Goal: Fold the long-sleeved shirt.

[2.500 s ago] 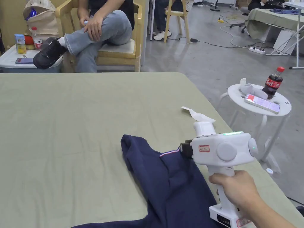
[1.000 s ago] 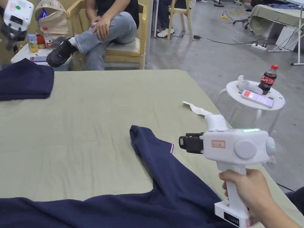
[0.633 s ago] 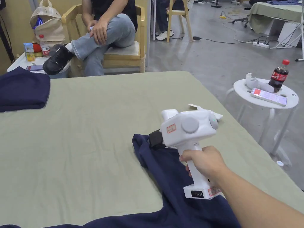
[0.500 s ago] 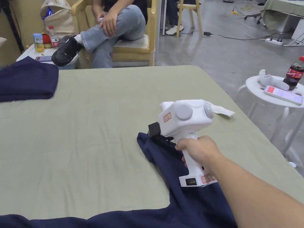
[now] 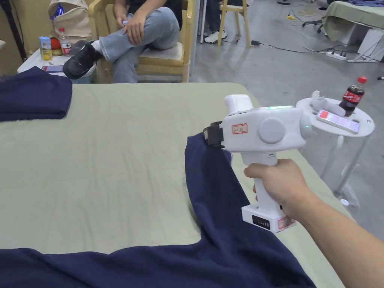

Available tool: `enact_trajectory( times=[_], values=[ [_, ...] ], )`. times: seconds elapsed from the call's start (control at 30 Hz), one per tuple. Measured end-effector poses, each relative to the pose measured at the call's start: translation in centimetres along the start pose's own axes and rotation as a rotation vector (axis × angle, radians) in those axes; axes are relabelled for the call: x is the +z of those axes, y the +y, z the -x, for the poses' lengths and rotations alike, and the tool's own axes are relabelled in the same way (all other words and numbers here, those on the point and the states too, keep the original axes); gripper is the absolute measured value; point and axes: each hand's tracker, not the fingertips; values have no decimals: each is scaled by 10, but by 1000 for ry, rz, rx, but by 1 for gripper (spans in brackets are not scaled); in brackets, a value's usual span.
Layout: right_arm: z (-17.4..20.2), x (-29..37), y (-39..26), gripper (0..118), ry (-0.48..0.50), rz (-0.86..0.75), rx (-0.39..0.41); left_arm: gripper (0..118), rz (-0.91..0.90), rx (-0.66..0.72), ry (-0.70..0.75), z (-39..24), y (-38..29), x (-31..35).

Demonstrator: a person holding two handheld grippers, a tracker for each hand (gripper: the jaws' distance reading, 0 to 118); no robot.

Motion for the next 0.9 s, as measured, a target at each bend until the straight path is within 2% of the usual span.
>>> enact_trajectory(
  times=[0.07,0.13,0.2,0.3,0.37,0.47,0.57,0.6,0.63,0.67,0.7,0.77,0.8,0.83,0.87,0.9],
  values=[
    [5,56,-10,7,-30,-47,61,0,-35,19,-11,3,3,17],
    [10,108,-28,7,-28,-88,35,0,-62,31,-23,4,3,31],
    [17,154,-55,7,-55,-154,47,0,-70,32,-21,4,3,42],
    [37,221,-112,7,-30,-151,34,0,-85,33,-23,5,-2,58],
    [59,255,-160,7,-47,-126,2,0,-84,40,-29,6,-5,65],
    [91,277,-232,10,-89,-45,15,0,-76,36,-20,8,-12,69],
    [112,277,-278,20,-113,92,42,0,-54,41,-17,10,-18,66],
    [117,279,-286,20,-127,93,46,0,-44,37,-8,10,-19,66],
    [120,285,-288,27,-159,53,31,0,-33,27,10,11,-20,66],
    [123,293,-280,29,-201,-9,33,0,-28,18,37,10,-20,66],
    [124,300,-273,31,-223,-63,28,1,-23,8,63,10,-19,65],
    [122,305,-246,36,-221,-165,20,31,-13,7,84,11,-19,62],
    [121,306,-235,36,-219,-198,23,30,-15,8,78,13,-19,59],
    [121,304,-221,35,-227,-215,10,30,-22,25,61,14,-18,52],
    [120,301,-208,27,-210,-236,-10,21,-30,45,48,14,-18,49],
    [122,298,-201,3,-181,-261,-25,1,-28,53,50,13,-17,45]
  ],
)
